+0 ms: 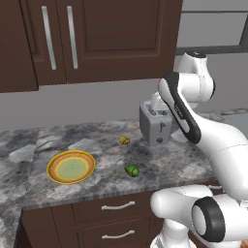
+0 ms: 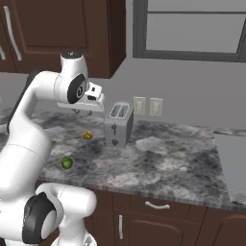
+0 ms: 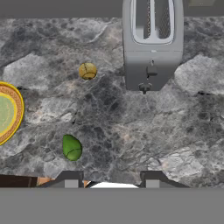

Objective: Pick the avocado and bread from the counter and place them on the plate. Then pick the jam from the cabinet and place it next to the plate. Lastly close the cabinet door.

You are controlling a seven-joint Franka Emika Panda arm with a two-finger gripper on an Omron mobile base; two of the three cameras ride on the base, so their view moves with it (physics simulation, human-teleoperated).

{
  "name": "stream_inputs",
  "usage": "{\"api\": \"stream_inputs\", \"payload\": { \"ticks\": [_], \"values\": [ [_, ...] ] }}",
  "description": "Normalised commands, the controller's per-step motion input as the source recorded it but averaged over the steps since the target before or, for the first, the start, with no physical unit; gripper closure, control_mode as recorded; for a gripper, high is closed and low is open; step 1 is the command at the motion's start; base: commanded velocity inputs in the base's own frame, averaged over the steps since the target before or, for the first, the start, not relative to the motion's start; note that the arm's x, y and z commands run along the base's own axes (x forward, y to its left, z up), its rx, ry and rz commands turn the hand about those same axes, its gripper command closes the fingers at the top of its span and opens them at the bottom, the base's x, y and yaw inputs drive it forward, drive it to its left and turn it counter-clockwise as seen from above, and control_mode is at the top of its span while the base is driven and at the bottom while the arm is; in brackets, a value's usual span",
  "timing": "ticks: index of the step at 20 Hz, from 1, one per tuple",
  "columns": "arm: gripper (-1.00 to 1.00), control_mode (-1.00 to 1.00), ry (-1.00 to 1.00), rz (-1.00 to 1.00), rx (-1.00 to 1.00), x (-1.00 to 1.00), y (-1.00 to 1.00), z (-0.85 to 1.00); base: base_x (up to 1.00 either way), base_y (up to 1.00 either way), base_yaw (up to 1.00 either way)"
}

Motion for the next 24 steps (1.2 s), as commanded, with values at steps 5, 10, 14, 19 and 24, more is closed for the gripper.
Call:
{"api": "stream_inputs", "payload": {
  "ticks": [5,10,14,19,24],
  "values": [
    [-1.00,-1.00,0.00,0.03,-0.01,-0.15,0.00,-0.06,0.00,0.00,0.00],
    [-1.00,-1.00,0.01,0.05,0.00,-0.28,0.07,-0.13,0.00,0.00,0.00],
    [-1.00,-1.00,0.00,0.13,0.00,-0.19,0.27,-0.15,0.00,0.00,0.00],
    [-1.00,-1.00,0.04,0.13,0.00,-0.16,0.37,-0.11,0.00,0.00,0.00],
    [-1.00,-1.00,0.09,0.14,0.00,-0.15,0.36,-0.14,0.00,0.00,0.00]
  ]
}}
